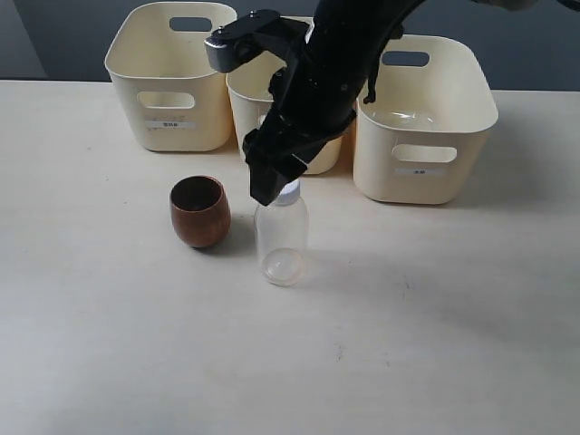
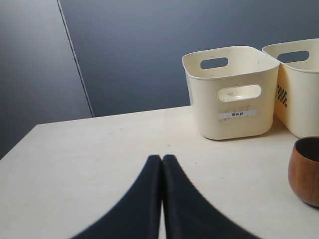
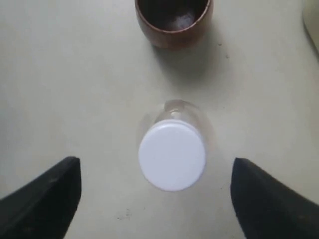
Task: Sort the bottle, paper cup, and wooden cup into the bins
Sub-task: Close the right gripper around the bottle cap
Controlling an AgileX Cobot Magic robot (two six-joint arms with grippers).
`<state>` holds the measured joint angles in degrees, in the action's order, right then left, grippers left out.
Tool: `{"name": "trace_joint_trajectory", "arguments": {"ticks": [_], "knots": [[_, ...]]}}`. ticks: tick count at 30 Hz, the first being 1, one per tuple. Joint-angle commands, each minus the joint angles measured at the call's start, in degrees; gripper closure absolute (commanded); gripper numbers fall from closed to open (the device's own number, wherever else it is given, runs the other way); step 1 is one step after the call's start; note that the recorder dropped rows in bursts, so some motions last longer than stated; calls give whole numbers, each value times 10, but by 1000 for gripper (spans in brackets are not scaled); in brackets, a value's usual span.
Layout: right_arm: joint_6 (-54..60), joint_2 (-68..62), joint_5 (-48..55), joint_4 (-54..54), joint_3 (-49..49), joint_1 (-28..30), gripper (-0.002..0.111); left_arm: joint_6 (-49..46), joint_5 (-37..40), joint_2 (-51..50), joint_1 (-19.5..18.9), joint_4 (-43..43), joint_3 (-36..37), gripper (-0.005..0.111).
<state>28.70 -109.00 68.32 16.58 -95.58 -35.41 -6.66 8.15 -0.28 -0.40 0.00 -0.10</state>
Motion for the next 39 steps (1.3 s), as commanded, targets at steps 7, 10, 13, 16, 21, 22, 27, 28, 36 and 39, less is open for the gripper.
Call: {"name": "trace_joint_trajectory", "arguments": {"ticks": [7,10,13,16,21,22,27,28,36,39], "knots": [[-2,-24,-25,-31,0,1,30,1,-4,3,0,0,1,107],[-2,-28,-37,-31,0,1,30,1,-4,3,0,0,1,107],[-2,-28,-40,-33,0,1,30,1,-4,3,0,0,1,107],[-2,-29,-42,-33,0,1,31,1,-4,3,0,0,1,107],[-2,-43,-41,-31,0,1,31,1,-4,3,0,0,1,107],[-2,-46,-41,-31,0,1,31,1,-4,3,0,0,1,107],[-1,-50,-48,-33,0,1,31,1,-4,3,0,0,1,107],[0,-50,-51,-33,0,1,31,1,-4,3,0,0,1,107],[0,-50,-40,-38,0,1,45,1,-4,3,0,0,1,107],[0,-50,-32,-44,0,1,58,1,-4,3,0,0,1,107]]}}
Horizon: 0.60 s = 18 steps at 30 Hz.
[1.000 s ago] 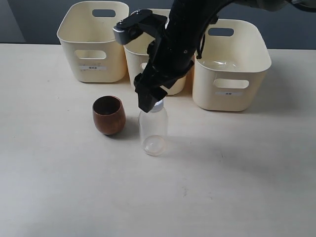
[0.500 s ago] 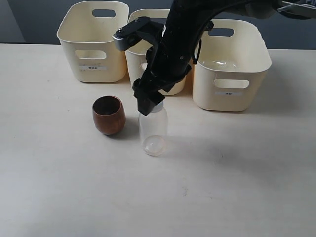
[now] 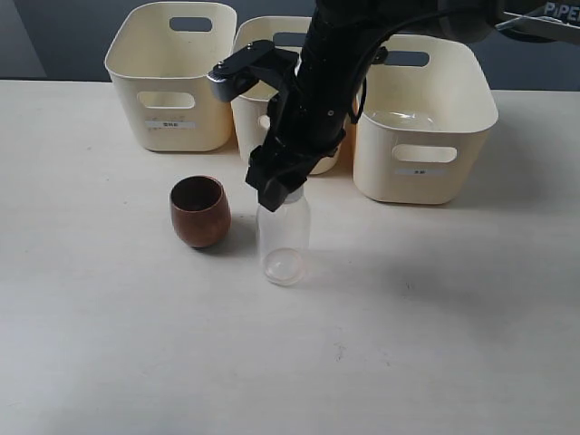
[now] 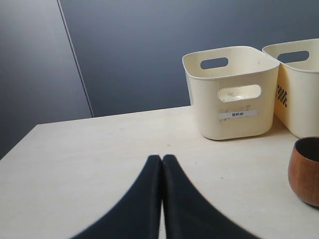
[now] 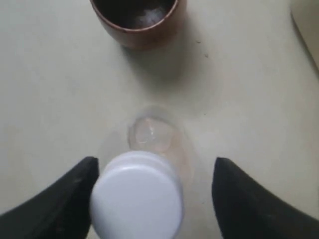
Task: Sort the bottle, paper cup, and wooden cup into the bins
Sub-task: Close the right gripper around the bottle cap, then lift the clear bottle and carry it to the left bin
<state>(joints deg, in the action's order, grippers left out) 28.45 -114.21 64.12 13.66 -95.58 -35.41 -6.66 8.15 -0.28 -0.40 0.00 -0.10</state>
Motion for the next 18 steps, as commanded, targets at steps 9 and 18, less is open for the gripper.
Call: {"name": "trace_joint_trajectory", "arguments": {"ticks": [9,18], "knots": [[30,2,20,-29,0,1,108,1,-4,3,0,0,1,107],[65,37,-34,-30,-1,0,109,1,-4,3,0,0,1,107]]}}
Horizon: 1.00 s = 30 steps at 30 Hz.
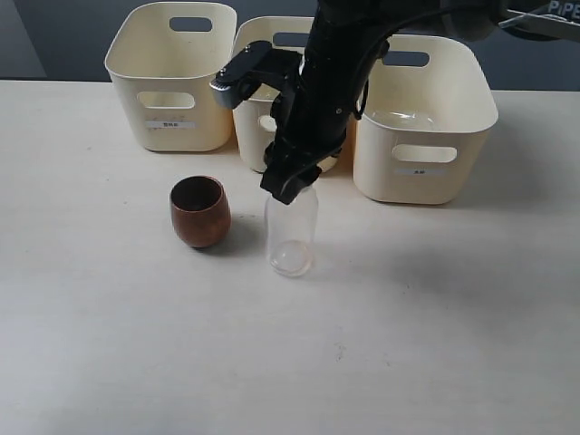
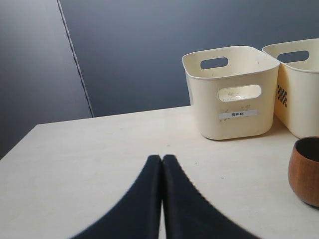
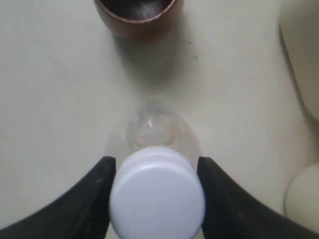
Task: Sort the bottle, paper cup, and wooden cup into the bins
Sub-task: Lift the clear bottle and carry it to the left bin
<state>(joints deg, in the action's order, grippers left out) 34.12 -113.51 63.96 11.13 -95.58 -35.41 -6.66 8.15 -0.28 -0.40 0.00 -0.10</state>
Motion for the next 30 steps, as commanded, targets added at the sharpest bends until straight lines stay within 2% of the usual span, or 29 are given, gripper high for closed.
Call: {"name": "trace_joint_trajectory", "arguments": {"ticks": [1,6,12,24,30], "knots": [[9,37,-37,-4,-1,0,109,1,-4,3,0,0,1,107],[20,86,-67,-6,-1,0,109,1,-4,3,0,0,1,107],[24,135,-177,-6,-1,0,109,1,-4,3,0,0,1,107],[45,94,-421,-6,-1,-30,109,1,-4,3,0,0,1,107],[45,44,-487,-6,-1,-30,109,1,-4,3,0,0,1,107]]}}
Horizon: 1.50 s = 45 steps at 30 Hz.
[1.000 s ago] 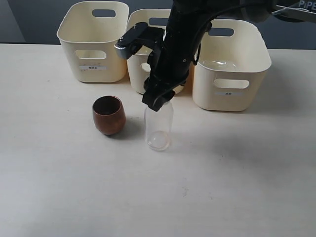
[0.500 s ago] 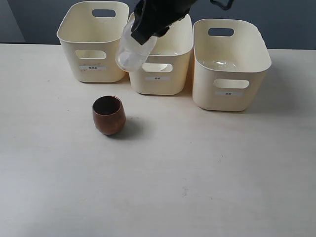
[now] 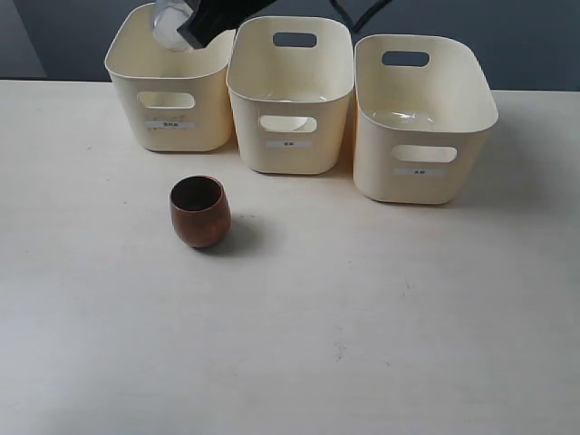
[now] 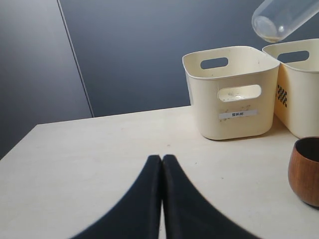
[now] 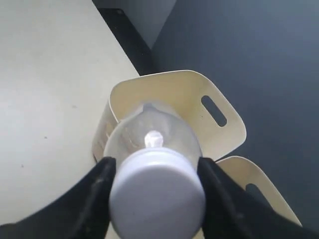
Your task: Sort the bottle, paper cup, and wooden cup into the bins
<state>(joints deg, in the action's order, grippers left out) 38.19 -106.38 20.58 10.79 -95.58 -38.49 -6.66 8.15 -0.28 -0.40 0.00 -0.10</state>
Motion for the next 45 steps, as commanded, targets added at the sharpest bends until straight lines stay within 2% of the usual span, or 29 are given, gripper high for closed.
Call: {"name": "trace_joint_trajectory", "arguments": {"ticks": [1,6,19,27,45], "knots": [[4,-33,-66,-3,-1,1,109,1,-4,3,0,0,1,107],[4,-60,-124,-3,-7,4,109,1,-4,3,0,0,1,107],[-9,-154,-47,-3,-134,15,109,1,-4,3,0,0,1,107],[-52,-191,-30,-22,-163,28,109,1,-4,3,0,0,1,107],[-55,-221,-45,-30,-167,32,109,1,-4,3,0,0,1,107]]}}
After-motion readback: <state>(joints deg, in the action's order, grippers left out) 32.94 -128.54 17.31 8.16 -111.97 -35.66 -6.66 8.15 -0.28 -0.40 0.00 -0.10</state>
